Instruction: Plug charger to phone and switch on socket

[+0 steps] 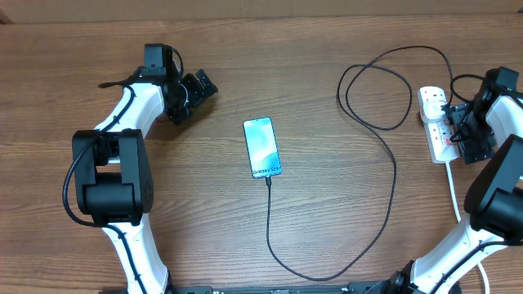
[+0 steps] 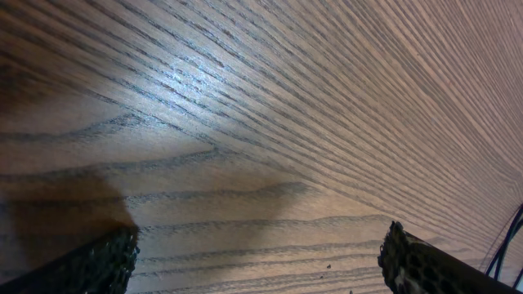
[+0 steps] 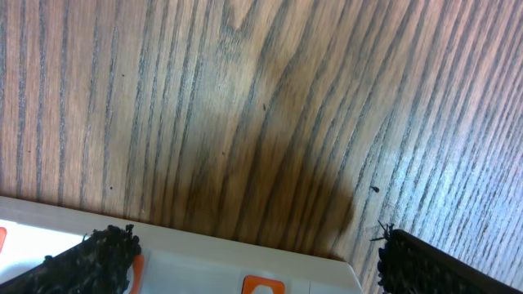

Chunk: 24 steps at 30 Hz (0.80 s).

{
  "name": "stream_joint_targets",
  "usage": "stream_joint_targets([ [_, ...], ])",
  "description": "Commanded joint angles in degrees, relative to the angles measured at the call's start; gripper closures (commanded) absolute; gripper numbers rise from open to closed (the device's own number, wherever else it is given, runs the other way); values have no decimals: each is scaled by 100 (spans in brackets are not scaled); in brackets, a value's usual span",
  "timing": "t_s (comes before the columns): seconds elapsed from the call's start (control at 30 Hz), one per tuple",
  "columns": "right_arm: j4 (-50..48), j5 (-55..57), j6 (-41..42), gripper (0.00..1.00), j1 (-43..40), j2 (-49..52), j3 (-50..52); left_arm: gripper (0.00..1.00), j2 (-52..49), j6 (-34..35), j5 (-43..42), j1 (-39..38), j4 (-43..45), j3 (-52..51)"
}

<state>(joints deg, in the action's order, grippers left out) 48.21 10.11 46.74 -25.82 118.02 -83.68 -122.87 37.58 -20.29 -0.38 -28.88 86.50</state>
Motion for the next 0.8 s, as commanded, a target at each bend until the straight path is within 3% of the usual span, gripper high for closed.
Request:
stream_joint_targets([
  [0.0, -177, -756, -232, 0, 444, 181, 199, 0, -195, 33, 437, 35, -85, -149],
  [0.33, -160, -1001, -236, 0, 446, 181, 199, 0, -195, 33, 437, 35, -85, -149],
  [0.77, -136, -1847, -1128, 0, 446, 179, 199, 0, -195, 33, 437, 35, -85, -149],
])
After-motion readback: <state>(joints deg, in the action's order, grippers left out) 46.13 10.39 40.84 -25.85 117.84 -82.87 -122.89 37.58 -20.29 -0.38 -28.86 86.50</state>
